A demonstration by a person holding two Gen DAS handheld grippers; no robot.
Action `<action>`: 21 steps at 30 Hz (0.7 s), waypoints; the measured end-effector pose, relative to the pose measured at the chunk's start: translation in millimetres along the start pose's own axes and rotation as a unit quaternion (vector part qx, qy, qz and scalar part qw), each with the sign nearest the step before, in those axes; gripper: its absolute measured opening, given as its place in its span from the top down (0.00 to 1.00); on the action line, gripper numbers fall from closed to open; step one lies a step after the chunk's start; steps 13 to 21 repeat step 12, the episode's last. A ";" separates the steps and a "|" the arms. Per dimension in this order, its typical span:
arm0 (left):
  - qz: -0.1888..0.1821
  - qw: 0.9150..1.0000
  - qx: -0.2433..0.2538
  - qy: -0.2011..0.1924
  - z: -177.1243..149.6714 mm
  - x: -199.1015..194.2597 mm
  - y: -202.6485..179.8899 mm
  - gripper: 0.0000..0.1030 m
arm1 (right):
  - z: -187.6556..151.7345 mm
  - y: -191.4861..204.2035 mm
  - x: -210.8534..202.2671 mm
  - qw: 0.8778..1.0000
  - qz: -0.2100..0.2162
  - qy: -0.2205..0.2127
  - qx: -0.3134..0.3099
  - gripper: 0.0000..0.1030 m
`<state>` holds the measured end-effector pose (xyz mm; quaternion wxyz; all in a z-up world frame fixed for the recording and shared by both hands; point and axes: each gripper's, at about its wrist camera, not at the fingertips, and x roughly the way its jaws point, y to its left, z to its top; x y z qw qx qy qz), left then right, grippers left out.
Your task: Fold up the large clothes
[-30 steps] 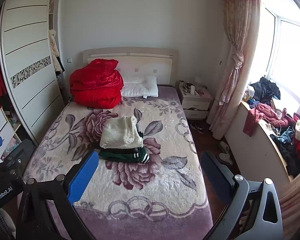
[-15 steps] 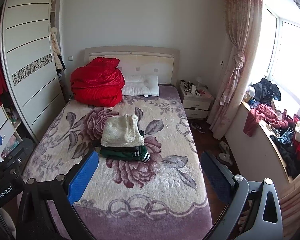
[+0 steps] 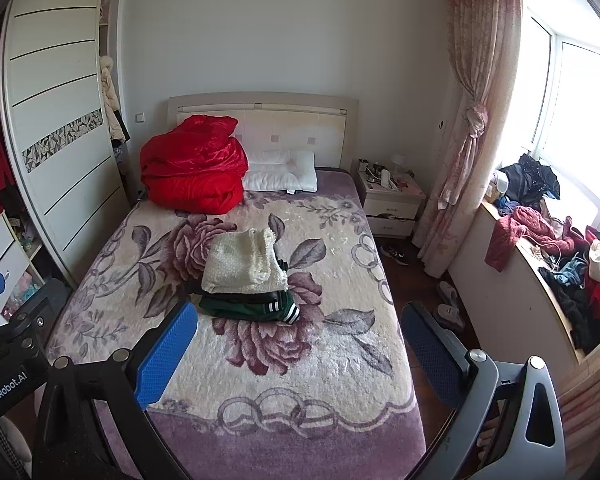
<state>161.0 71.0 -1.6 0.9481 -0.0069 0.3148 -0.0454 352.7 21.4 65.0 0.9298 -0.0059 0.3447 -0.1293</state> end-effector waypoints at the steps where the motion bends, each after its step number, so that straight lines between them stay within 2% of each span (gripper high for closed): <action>1: -0.001 1.000 -0.001 0.001 -0.2 0.2 0.2 0.00 | -0.1 0.1 -0.4 1.000 -0.001 -0.001 0.000 0.00; 21: 0.004 1.000 -0.006 -0.002 -2.0 -1.3 7.0 0.00 | -1.2 2.3 -1.9 1.000 0.003 0.000 0.001 0.00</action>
